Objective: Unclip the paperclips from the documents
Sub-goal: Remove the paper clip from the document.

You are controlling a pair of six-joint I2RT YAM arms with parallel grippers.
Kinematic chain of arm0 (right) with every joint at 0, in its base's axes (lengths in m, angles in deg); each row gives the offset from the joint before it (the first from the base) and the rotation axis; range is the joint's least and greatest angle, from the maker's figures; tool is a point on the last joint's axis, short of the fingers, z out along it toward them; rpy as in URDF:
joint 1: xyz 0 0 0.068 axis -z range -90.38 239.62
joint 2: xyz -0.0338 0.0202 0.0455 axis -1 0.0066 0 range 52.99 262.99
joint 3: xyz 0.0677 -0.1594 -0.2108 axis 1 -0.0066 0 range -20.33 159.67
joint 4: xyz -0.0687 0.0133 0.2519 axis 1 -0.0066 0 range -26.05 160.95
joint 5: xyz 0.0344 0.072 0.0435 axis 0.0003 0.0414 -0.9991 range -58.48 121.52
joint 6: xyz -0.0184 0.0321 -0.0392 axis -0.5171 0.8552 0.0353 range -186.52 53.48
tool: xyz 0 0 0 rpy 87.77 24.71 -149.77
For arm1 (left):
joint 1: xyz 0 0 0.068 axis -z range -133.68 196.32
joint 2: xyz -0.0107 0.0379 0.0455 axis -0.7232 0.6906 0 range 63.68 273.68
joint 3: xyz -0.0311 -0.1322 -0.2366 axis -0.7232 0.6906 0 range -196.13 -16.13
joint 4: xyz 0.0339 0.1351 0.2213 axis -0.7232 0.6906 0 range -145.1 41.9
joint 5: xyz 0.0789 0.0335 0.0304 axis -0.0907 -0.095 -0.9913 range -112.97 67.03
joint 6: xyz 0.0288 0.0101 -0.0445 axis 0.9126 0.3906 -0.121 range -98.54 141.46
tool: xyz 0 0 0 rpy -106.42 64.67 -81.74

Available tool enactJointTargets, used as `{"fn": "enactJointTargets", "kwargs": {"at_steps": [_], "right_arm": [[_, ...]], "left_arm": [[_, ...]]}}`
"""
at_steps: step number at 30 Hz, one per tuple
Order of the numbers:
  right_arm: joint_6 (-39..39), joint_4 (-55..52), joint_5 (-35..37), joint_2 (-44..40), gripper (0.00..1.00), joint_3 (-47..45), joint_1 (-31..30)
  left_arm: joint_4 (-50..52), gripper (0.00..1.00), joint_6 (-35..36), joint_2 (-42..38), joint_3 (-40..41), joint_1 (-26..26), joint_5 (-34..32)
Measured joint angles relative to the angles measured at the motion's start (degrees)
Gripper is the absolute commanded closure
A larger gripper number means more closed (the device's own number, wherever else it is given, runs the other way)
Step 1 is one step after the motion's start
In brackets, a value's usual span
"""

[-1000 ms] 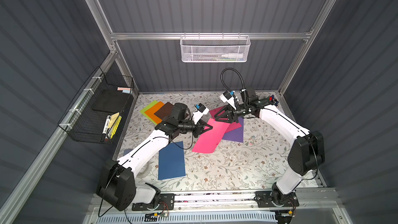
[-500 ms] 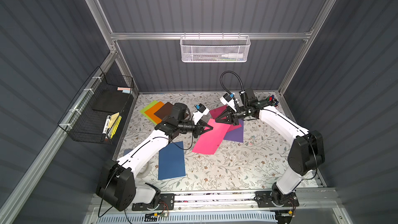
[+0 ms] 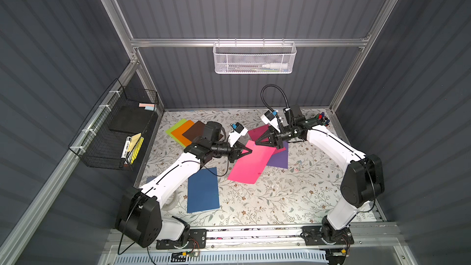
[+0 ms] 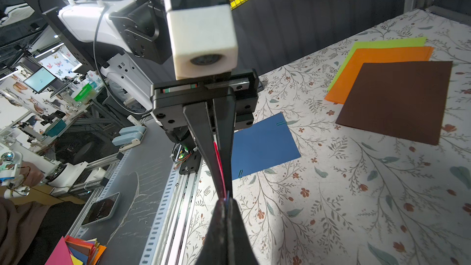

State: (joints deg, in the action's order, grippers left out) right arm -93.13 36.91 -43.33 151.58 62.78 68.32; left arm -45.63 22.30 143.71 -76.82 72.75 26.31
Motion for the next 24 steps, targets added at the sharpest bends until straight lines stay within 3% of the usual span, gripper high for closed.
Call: {"fn": "enactJointTargets", "kwargs": {"at_steps": [24], "right_arm": [[0.66, -0.2, -0.2, -0.02, 0.96, -0.24, 1.73]], "left_arm": [[-0.2, 1.0, 2.16, 3.04, -2.23, 0.04, 0.68]]}}
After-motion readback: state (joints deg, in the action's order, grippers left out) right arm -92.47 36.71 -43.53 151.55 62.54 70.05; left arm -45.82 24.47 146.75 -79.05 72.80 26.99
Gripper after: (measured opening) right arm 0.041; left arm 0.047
